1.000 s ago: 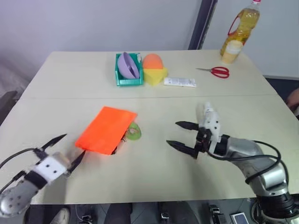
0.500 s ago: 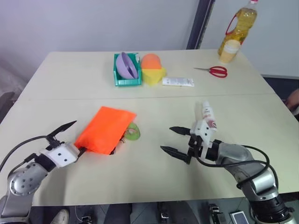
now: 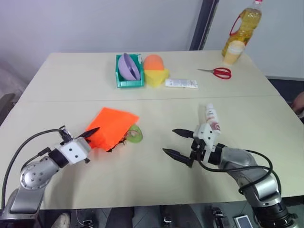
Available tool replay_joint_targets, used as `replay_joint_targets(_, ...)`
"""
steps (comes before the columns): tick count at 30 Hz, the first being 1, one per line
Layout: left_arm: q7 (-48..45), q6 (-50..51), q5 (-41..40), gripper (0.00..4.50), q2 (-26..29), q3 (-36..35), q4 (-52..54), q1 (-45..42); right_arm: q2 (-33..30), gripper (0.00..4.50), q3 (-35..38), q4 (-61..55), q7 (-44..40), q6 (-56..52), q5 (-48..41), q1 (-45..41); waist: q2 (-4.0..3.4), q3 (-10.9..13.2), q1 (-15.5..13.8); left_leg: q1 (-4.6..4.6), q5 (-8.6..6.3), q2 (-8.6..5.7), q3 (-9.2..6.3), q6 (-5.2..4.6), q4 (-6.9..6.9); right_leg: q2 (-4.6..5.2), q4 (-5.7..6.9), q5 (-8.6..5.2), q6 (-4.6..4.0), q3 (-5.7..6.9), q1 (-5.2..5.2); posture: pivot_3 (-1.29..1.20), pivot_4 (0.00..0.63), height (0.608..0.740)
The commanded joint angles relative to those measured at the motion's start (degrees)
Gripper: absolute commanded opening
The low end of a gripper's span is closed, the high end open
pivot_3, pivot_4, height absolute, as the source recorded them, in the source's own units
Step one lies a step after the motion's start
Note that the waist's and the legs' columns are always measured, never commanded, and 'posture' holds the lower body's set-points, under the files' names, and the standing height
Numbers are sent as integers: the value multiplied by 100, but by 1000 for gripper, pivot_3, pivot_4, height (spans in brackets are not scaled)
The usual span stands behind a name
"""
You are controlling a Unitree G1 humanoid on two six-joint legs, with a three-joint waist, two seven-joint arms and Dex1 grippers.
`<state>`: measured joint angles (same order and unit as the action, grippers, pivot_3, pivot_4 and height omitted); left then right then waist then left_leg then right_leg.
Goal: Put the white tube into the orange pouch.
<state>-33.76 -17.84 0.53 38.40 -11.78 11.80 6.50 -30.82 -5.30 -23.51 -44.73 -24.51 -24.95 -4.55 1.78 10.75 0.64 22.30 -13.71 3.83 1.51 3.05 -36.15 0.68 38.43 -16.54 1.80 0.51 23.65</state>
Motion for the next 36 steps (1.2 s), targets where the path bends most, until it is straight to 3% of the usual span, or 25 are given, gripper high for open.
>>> replay_joint_targets(1, 16, 667, -194, 54, -108, 225, 397, -375, 64, 4500, -3, -118, -9, 181, 18, -8, 0, 0, -3, 0, 0, -1, -1, 0, -1, -2, 0, 3, 6, 0, -1, 0, 150, 726)
replay_joint_targets(9, 357, 2087, -184, 54, -946, 972, 240, -2285, 154, 4500, -36, 4, -9, 267, 110, -170, 3, -1, -5, 3, 1, -12, -4, 0, -16, -10, 0, 19, 33, -1, -8, 0, 150, 726)
replay_joint_targets(18, 742, 2209, 27, 54, -1549, 1298, -667, -3947, 181, 4500, -12, -35, 47, 271, 129, -184, 3, -2, 3, 7, 1, -18, -5, 0, -17, -12, 0, 20, 36, -4, -7, 0, 150, 726)
replay_joint_targets(36, 530, 2800, -72, 54, -1257, 1307, 108, -2740, 167, 4500, 561, -79, 496, -106, -23, -316, 3, -1, 2, 5, 1, -17, -1, 0, -16, -8, -1, 21, 38, -10, -7, 0, 150, 726)
